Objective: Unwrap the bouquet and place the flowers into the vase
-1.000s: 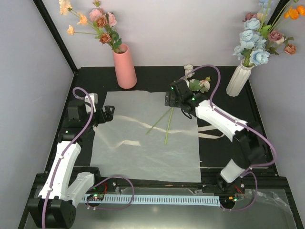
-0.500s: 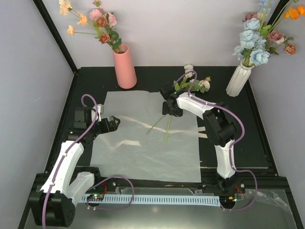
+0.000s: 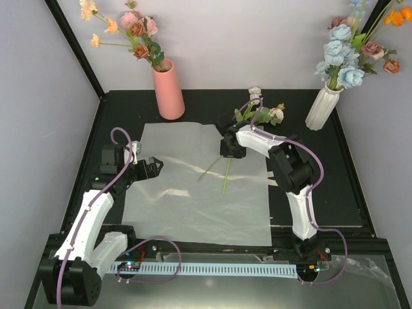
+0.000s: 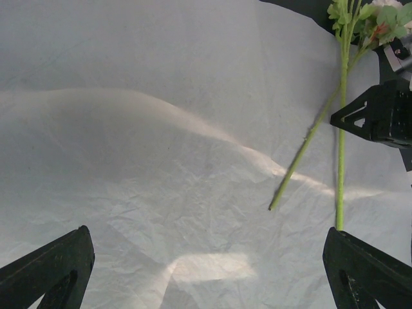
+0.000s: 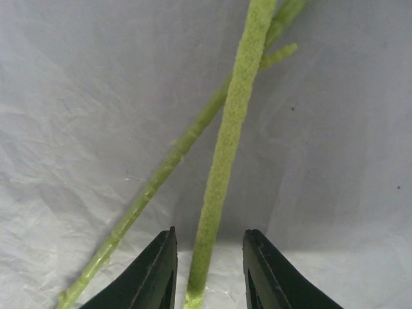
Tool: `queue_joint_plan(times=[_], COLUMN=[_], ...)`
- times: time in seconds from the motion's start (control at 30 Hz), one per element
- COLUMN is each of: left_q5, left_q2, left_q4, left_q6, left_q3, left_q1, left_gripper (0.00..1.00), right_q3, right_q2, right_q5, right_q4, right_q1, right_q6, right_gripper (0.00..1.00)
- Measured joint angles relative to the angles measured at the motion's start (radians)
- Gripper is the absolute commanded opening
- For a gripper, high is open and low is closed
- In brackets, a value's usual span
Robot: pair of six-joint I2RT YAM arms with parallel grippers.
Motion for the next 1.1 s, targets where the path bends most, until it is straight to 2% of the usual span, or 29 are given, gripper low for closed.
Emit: queue_joint_plan(times=[0.07, 0.2, 0.3, 0.43, 0.73, 1.1], left_q5=[0.0, 0.0, 0.0, 0.0, -0.001, -0.005], left_q2=[0.0, 0.0, 0.0, 0.0, -0.002, -0.003], left_q4=[0.0, 0.0, 0.0, 0.0, 0.0, -0.001], left_q6=[0.0, 0.0, 0.0, 0.0, 0.0, 0.005], left_q3=[0.0, 0.0, 0.0, 0.0, 0.0, 0.0], left_q1=[0.0, -0.001, -0.005, -0.005, -0.006, -0.013], left_gripper=[0.99, 0.99, 0.99, 0.99, 0.99, 0.99], right_q3=[0.0, 0.0, -0.002, -0.015, -0.071, -0.165], right_q2=[0.003, 0.004, 0.004, 0.004, -0.037, -0.27], right_q5=[0.0, -0.001, -0.002, -0.012, -0.061, -0.093], right_q4=[0.001, 0.002, 0.008, 0.03, 0.088, 0.203], right_q1=[-0.002, -0.003, -0.005, -0.012, -0.041, -0.047], right_q6=[-0.003, -0.005, -0.003, 0.001, -0.014, -0.116], right_gripper=[0.21, 0.19, 0.09, 0.02, 0.01, 0.01])
